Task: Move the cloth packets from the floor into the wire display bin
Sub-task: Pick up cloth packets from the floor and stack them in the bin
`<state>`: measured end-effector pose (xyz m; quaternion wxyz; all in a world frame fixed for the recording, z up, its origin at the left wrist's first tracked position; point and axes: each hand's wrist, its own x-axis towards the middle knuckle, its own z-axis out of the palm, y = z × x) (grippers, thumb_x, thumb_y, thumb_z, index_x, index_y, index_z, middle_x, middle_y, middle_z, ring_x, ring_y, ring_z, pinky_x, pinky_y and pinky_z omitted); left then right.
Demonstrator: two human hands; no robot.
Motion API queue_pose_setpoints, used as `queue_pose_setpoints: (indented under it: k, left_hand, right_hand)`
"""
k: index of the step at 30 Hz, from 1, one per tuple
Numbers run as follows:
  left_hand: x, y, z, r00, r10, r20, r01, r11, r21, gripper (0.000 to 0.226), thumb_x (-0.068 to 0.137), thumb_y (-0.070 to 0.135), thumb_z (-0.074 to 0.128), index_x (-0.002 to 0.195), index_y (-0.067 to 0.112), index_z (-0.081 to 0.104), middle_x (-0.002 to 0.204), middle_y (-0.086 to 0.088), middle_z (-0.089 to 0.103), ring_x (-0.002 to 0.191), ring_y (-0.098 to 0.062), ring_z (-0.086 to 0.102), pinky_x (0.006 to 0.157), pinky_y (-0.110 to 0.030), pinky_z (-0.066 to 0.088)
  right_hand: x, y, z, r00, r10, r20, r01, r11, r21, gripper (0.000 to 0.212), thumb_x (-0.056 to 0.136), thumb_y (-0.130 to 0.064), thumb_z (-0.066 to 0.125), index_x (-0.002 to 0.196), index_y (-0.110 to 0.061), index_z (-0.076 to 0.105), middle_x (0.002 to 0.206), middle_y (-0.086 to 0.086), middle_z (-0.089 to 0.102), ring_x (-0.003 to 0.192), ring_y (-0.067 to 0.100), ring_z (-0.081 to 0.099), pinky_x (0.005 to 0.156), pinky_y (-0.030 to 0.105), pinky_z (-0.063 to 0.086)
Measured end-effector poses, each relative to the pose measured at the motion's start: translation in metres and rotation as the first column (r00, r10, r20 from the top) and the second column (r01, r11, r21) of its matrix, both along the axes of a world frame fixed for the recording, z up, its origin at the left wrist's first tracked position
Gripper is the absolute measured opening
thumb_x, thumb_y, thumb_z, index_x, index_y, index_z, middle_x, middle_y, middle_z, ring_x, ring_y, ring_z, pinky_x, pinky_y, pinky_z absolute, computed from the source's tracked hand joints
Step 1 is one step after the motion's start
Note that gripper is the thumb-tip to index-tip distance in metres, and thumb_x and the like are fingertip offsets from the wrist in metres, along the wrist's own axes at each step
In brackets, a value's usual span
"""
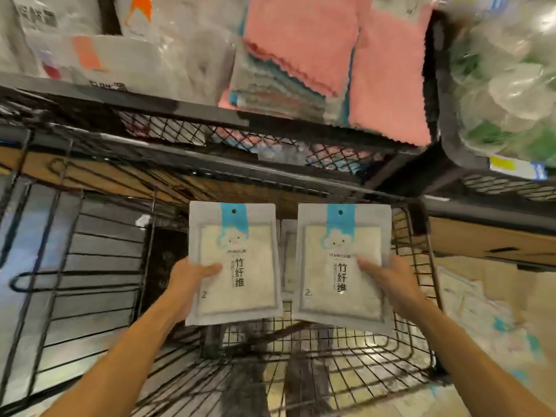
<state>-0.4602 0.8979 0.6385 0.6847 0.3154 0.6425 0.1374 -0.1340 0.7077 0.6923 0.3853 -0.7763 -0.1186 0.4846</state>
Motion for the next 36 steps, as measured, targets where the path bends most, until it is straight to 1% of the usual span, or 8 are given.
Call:
queue_pose_setpoints:
  k: [4, 8, 14, 18, 22, 28, 33, 36]
  left_hand:
    - [0.003, 0.01, -0.067, 0.998, -0.062, -0.023, 0.061, 0.998, -0.023, 0.037, 0.076, 0.0, 0.082, 0.112, 0.002, 0.072, 0.107, -0.019, 0.076, 0.09, -0.03, 0.077, 0.084, -0.049, 0.062]
    - [0.006, 0.016, -0.123, 0.998, -0.055, -0.016, 0.055, 0.998, -0.038, 0.095, 0.046, 0.031, 0.098, 0.128, -0.001, 0.061, 0.117, -0.015, 0.074, 0.104, -0.033, 0.073, 0.093, -0.052, 0.058]
    - [0.018, 0.017, -0.175, 0.993, -0.115, -0.028, 0.115, 0.993, -0.028, 0.037, 0.08, 0.014, 0.085, 0.111, 0.005, 0.067, 0.095, -0.002, 0.08, 0.092, -0.02, 0.075, 0.091, -0.046, 0.059]
    - [0.009, 0.017, -0.196, 0.975, -0.219, 0.041, 0.219, 0.976, 0.0, 0.035, 0.084, 0.012, 0.078, 0.116, 0.0, 0.071, 0.107, -0.01, 0.078, 0.103, -0.028, 0.075, 0.077, -0.031, 0.063]
    - [0.014, 0.018, -0.21, 0.964, -0.241, -0.113, 0.248, 0.967, 0.053, 0.049, 0.078, 0.02, 0.083, 0.121, 0.004, 0.064, 0.11, -0.01, 0.076, 0.102, -0.029, 0.074, 0.087, -0.045, 0.061]
    - [0.025, 0.0, -0.218, 0.919, -0.253, -0.301, 0.332, 0.911, 0.247, 0.075, 0.068, 0.06, 0.077, 0.12, 0.022, 0.038, 0.115, -0.004, 0.066, 0.091, -0.02, 0.07, 0.061, -0.028, 0.06]
    - [0.032, -0.008, -0.231, 0.797, -0.266, -0.542, 0.496, 0.8, 0.337, 0.09, 0.08, 0.069, 0.068, 0.14, 0.012, 0.033, 0.127, -0.017, 0.047, 0.106, -0.034, 0.06, 0.074, -0.051, 0.061]
    - [0.041, -0.016, -0.232, 0.522, -0.301, -0.798, 0.682, 0.709, 0.178, 0.081, 0.097, 0.049, 0.058, 0.149, -0.003, 0.024, 0.125, -0.028, 0.046, 0.106, -0.041, 0.054, 0.086, -0.054, 0.053]
  right_hand:
    - [-0.003, 0.015, -0.067, 1.0, 0.001, 0.015, 0.0, 0.999, -0.044, 0.015, 0.098, -0.019, 0.066, 0.112, -0.013, 0.068, 0.101, 0.006, 0.08, 0.088, 0.021, 0.079, 0.069, 0.037, 0.065]
    - [-0.006, 0.025, -0.126, 1.0, 0.017, 0.009, -0.016, 0.995, -0.095, 0.015, 0.097, -0.018, 0.068, 0.11, -0.01, 0.07, 0.1, 0.008, 0.08, 0.082, 0.015, 0.079, 0.064, 0.029, 0.064]
    - [-0.008, 0.037, -0.19, 0.998, 0.05, 0.04, -0.041, 0.98, -0.194, 0.011, 0.096, -0.016, 0.07, 0.107, -0.015, 0.068, 0.104, 0.009, 0.077, 0.081, 0.015, 0.075, 0.059, 0.022, 0.061]
    - [-0.009, 0.04, -0.216, 0.992, 0.059, 0.11, -0.031, 0.969, -0.245, 0.032, 0.096, -0.018, 0.072, 0.123, -0.001, 0.066, 0.099, 0.006, 0.075, 0.088, 0.022, 0.075, 0.062, 0.028, 0.064]
    - [-0.013, 0.036, -0.234, 0.973, 0.043, 0.226, 0.014, 0.97, -0.245, 0.043, 0.091, -0.028, 0.078, 0.125, -0.005, 0.065, 0.11, 0.008, 0.076, 0.097, 0.03, 0.075, 0.079, 0.054, 0.064]
    - [-0.029, 0.037, -0.243, 0.936, 0.011, 0.351, 0.073, 0.971, -0.227, 0.043, 0.094, -0.026, 0.074, 0.123, -0.014, 0.045, 0.121, 0.001, 0.067, 0.107, 0.027, 0.07, 0.089, 0.053, 0.061]
    - [-0.037, 0.034, -0.25, 0.879, 0.098, 0.467, 0.033, 0.964, -0.263, 0.062, 0.088, -0.055, 0.065, 0.132, -0.023, 0.035, 0.132, 0.008, 0.061, 0.112, 0.033, 0.068, 0.087, 0.056, 0.061]
    - [-0.04, 0.032, -0.254, 0.747, 0.301, 0.594, -0.045, 0.913, -0.406, 0.074, 0.092, -0.06, 0.058, 0.142, -0.012, 0.032, 0.13, 0.017, 0.054, 0.117, 0.038, 0.058, 0.099, 0.058, 0.051]
